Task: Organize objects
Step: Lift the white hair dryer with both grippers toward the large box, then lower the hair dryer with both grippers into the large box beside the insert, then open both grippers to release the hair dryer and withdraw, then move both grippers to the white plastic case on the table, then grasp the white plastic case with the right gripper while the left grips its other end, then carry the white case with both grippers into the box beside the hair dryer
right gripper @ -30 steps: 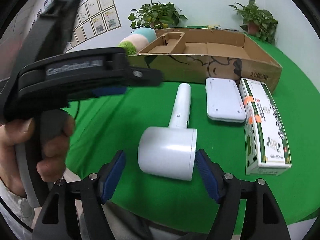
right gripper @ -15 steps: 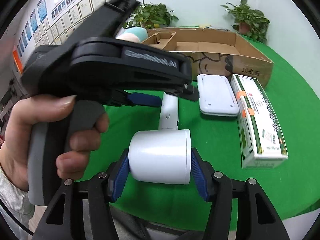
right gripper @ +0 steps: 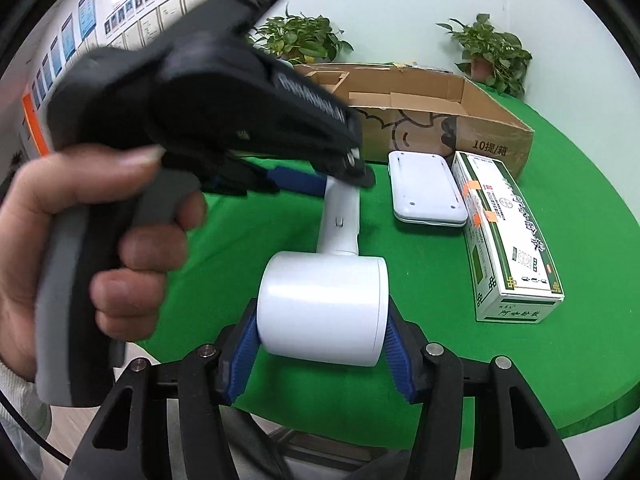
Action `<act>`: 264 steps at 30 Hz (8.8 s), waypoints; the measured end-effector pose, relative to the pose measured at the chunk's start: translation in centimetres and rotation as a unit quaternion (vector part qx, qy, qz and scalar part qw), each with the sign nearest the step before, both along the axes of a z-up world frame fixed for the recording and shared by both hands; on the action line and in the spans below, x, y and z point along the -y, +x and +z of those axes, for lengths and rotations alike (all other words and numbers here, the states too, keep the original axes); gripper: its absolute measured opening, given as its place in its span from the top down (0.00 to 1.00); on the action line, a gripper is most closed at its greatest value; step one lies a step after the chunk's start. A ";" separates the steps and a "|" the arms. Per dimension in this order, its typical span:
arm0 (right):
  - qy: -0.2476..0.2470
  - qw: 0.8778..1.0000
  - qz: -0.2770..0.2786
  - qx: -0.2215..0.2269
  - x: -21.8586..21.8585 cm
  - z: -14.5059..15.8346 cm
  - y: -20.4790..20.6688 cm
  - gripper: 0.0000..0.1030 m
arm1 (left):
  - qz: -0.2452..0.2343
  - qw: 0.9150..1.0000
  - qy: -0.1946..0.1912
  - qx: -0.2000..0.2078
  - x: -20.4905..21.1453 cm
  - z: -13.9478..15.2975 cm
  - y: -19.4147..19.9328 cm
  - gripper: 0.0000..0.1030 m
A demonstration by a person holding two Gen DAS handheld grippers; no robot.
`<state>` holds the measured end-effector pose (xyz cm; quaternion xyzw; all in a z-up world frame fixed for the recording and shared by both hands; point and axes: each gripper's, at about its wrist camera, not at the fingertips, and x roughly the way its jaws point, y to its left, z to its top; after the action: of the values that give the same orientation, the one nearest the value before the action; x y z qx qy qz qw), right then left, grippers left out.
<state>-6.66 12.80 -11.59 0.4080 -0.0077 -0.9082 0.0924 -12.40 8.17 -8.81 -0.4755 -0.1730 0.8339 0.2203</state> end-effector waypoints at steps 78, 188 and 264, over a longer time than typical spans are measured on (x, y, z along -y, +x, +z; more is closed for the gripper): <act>-0.142 0.969 0.046 0.198 -1.3 4.6 -32.4 0.43 | 0.000 0.995 -0.098 -0.011 2.6 5.1 -24.0 0.69; 0.012 0.998 0.049 0.038 -3.1 -1.0 -3.6 0.03 | -0.027 0.995 0.087 0.036 0.4 -4.9 -0.4 0.39; -0.044 0.996 -0.022 0.078 -11.3 11.2 -29.3 0.39 | -0.065 0.997 -0.033 -0.005 -2.9 8.3 -21.9 0.76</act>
<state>-35.99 24.10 -0.43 0.4726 -0.0638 -0.8744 0.0894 -34.31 11.07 -0.47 -0.4884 -0.1134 0.8255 0.2590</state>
